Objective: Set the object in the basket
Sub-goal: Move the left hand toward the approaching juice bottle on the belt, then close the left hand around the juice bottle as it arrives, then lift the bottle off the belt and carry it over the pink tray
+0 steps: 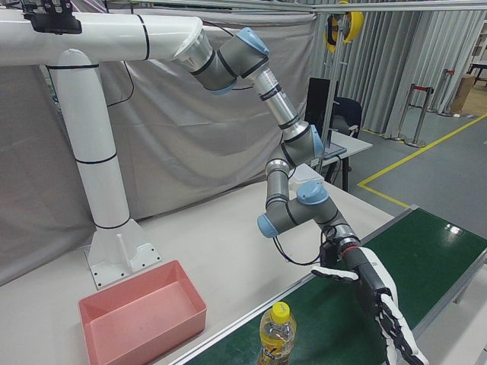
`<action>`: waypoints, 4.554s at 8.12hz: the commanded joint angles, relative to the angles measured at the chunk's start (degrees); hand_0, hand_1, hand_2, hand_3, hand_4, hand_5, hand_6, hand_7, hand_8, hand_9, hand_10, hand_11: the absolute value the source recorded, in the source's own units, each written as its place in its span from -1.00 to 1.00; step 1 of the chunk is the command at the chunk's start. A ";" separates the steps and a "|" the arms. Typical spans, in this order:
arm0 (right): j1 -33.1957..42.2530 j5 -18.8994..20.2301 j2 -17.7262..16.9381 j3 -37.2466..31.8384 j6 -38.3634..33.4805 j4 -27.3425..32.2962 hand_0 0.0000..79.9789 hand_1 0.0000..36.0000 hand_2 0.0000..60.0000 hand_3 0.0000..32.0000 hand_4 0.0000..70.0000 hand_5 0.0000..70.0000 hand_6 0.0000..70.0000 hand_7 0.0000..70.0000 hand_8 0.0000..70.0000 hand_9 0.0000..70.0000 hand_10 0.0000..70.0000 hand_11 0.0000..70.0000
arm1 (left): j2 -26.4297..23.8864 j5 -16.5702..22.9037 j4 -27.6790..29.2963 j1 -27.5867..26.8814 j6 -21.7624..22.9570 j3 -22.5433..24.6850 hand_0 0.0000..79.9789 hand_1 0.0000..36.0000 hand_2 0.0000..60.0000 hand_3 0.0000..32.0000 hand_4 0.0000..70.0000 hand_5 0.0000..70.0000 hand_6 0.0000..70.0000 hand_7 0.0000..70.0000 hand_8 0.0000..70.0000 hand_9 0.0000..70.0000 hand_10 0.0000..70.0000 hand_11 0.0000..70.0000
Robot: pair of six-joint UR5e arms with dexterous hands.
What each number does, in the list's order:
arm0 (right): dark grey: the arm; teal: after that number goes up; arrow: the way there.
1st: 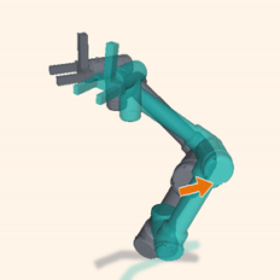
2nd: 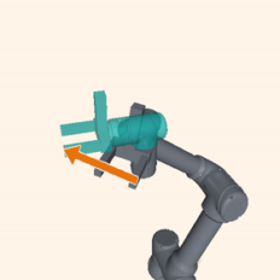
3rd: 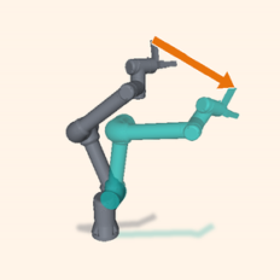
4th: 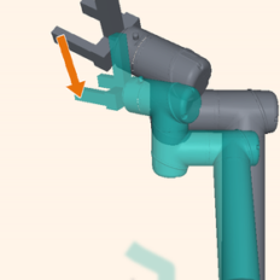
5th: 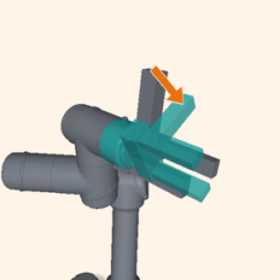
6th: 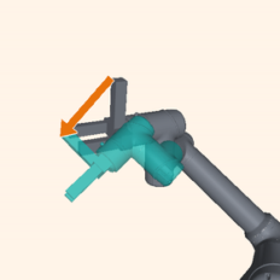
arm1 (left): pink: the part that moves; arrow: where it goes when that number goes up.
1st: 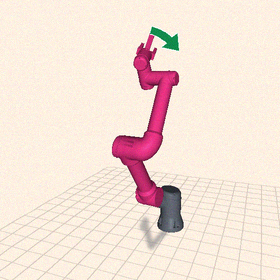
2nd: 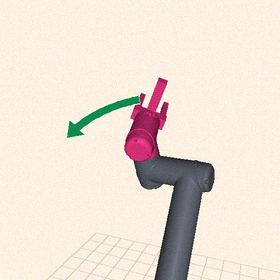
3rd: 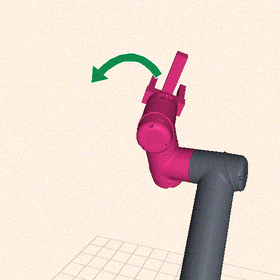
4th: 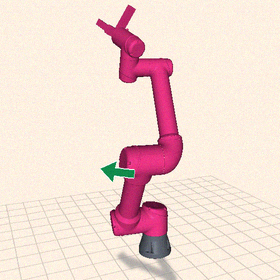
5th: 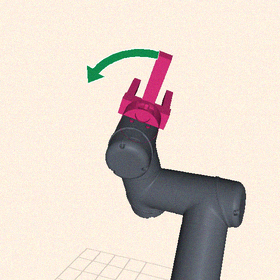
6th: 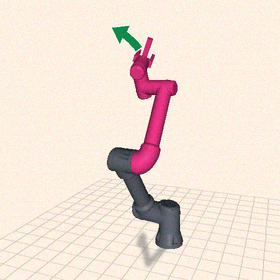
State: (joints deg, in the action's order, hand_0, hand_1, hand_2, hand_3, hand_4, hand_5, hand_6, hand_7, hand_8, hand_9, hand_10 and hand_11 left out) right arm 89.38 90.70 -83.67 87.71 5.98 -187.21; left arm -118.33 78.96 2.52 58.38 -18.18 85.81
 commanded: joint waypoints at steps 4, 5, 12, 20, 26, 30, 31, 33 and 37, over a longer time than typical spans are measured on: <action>0.00 0.00 0.00 0.00 -0.09 0.00 -1.00 -1.00 -1.00 -1.00 -1.00 -1.00 -1.00 -1.00 -1.00 -1.00 -1.00 -1.00 | 10.47 0.58 2.40 0.77 0.25 3.21 0.17 -0.37 -0.99 -1.00 -1.00 -0.68 -1.00 -1.00 -1.00 -0.99 -0.80 -0.66; 0.00 0.00 0.00 0.00 -0.09 0.00 -1.00 -1.00 -1.00 -1.00 -1.00 -1.00 -1.00 -1.00 -1.00 -1.00 -1.00 -1.00 | 11.19 0.58 2.40 0.94 0.69 4.53 0.17 -0.37 -0.98 -1.00 -1.00 -0.67 -1.00 -1.00 -1.00 -0.99 -0.80 -0.67; 0.00 0.00 0.00 0.00 0.00 0.00 -1.00 -1.00 -1.00 -1.00 -1.00 -1.00 -1.00 -1.00 -1.00 -1.00 -1.00 -1.00 | 7.15 0.58 -2.17 0.68 0.87 6.39 0.16 -0.37 -0.96 -1.00 -1.00 -0.68 -1.00 -1.00 -1.00 -1.00 -0.83 -0.71; 0.00 0.00 0.00 0.00 -0.09 0.00 -1.00 -1.00 -1.00 -1.00 -1.00 -1.00 -1.00 -1.00 -1.00 -1.00 -1.00 -1.00 | 7.42 0.84 -1.12 0.50 0.52 6.30 0.16 -0.54 -1.00 -1.00 -1.00 -0.70 -1.00 -1.00 -1.00 -1.00 -0.84 -0.72; 0.00 0.00 0.00 0.00 -0.09 0.00 -1.00 -1.00 -1.00 -1.00 -1.00 -1.00 -1.00 -1.00 -1.00 -1.00 -1.00 -1.00 | 7.33 1.37 -1.55 0.50 0.69 6.66 0.17 0.06 0.18 -1.00 -0.87 -0.22 -0.97 -0.85 -0.87 -0.75 -0.65 -0.45; 0.00 0.00 0.00 0.00 -0.09 0.00 -1.00 -1.00 -1.00 -1.00 -1.00 -1.00 -1.00 -1.00 -1.00 -1.00 -1.00 -1.00 | 7.76 1.63 -6.88 0.94 1.31 13.63 0.19 0.87 1.00 -1.00 -0.16 1.00 0.14 1.00 0.41 1.00 0.76 1.00; 0.00 0.00 0.00 0.00 0.00 0.00 -1.00 -1.00 -1.00 -1.00 -1.00 -1.00 -1.00 -1.00 -1.00 -1.00 -1.00 -1.00 | 7.85 2.16 -12.49 0.94 1.13 19.52 0.18 0.87 1.00 -1.00 -0.17 1.00 0.17 1.00 0.43 1.00 0.76 1.00; 0.00 0.00 0.00 0.00 -0.09 0.00 -1.00 -1.00 -1.00 -1.00 -1.00 -1.00 -1.00 -1.00 -1.00 -1.00 -1.00 -1.00 | 7.59 2.16 -15.53 0.42 0.69 23.08 0.18 0.80 1.00 -1.00 -0.18 1.00 0.11 1.00 0.36 0.97 0.69 1.00; 0.00 0.00 0.00 0.00 -0.09 0.00 -1.00 -1.00 -1.00 -1.00 -1.00 -1.00 -1.00 -1.00 -1.00 -1.00 -1.00 -1.00 | 4.63 2.51 -22.18 -11.41 -6.04 31.51 0.16 0.76 1.00 -1.00 -0.21 1.00 0.03 1.00 0.30 0.91 0.63 1.00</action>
State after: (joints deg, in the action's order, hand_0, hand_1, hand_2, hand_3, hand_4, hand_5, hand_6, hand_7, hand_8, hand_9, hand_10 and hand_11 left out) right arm 89.39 90.70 -83.67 87.71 5.94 -187.21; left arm -110.94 81.45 -14.49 54.43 -19.31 112.55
